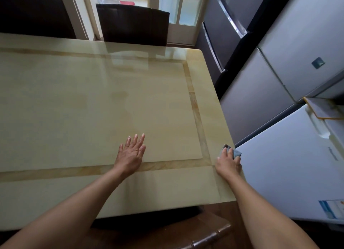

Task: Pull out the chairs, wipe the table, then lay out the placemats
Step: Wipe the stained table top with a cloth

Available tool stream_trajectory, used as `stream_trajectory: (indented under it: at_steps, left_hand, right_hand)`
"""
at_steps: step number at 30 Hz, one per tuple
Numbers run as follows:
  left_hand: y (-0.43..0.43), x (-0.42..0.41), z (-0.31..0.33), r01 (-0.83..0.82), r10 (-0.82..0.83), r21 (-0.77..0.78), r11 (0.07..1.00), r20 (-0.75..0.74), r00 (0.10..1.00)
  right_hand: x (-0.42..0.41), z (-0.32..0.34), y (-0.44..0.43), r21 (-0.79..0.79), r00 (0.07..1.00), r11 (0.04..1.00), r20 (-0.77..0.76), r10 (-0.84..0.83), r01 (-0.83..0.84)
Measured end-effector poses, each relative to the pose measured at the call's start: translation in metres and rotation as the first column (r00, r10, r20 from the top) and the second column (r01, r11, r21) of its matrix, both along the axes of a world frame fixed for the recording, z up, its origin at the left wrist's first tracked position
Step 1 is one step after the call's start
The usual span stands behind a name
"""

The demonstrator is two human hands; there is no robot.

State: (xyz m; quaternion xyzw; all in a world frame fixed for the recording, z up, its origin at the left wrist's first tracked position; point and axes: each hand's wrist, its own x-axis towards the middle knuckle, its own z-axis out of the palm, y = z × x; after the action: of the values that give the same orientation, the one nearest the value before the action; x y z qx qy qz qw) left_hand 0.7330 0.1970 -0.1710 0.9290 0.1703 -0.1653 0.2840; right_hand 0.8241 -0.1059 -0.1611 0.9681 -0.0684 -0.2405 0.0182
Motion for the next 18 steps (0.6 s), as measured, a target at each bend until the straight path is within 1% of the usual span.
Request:
stream_trajectory:
  at_steps: [1, 3, 6, 8, 10, 12, 15, 18]
  left_hand:
    - [0.001, -0.002, 0.0, -0.003, 0.003, -0.001, 1.0, -0.004, 1.0]
    - [0.006, -0.008, 0.0, -0.015, 0.015, -0.001, 1.0, -0.011, 1.0]
    - [0.01, -0.015, -0.002, -0.036, 0.036, -0.003, 0.999, -0.016, 0.999]
    - [0.013, -0.018, -0.002, -0.049, 0.049, -0.001, 0.999, -0.014, 0.999]
    - [0.018, -0.023, -0.001, -0.068, 0.068, 0.011, 0.998, -0.01, 0.998]
    - [0.023, -0.028, -0.001, -0.083, 0.084, 0.025, 0.996, -0.01, 0.996]
    - [0.028, -0.036, 0.0, -0.097, 0.098, 0.029, 0.995, -0.008, 0.995]
    - [0.025, -0.043, 0.002, -0.093, 0.093, 0.032, 0.995, 0.002, 0.996]
  right_hand:
    - [0.001, 0.0, 0.007, 0.024, 1.0, 1.0, -0.022, 0.004, -0.003]
    - [-0.003, -0.001, 0.027, 0.06, 0.995, 0.996, -0.061, 0.073, -0.07]
    - [-0.023, -0.005, 0.078, 0.099, 0.951, 0.951, -0.079, 0.3, -0.292]
    - [-0.046, -0.005, 0.122, 0.165, 0.898, 0.894, -0.075, 0.433, -0.417]
    - [-0.079, 0.0, 0.164, 0.25, 0.861, 0.845, -0.075, 0.503, -0.472]
    - [-0.116, 0.003, 0.196, 0.305, 0.794, 0.765, -0.043, 0.607, -0.568]
    - [-0.15, 0.003, 0.215, 0.318, 0.658, 0.633, -0.037, 0.752, -0.706]
    - [-0.148, 0.007, 0.201, 0.355, 0.59, 0.551, 0.004, 0.807, -0.756]
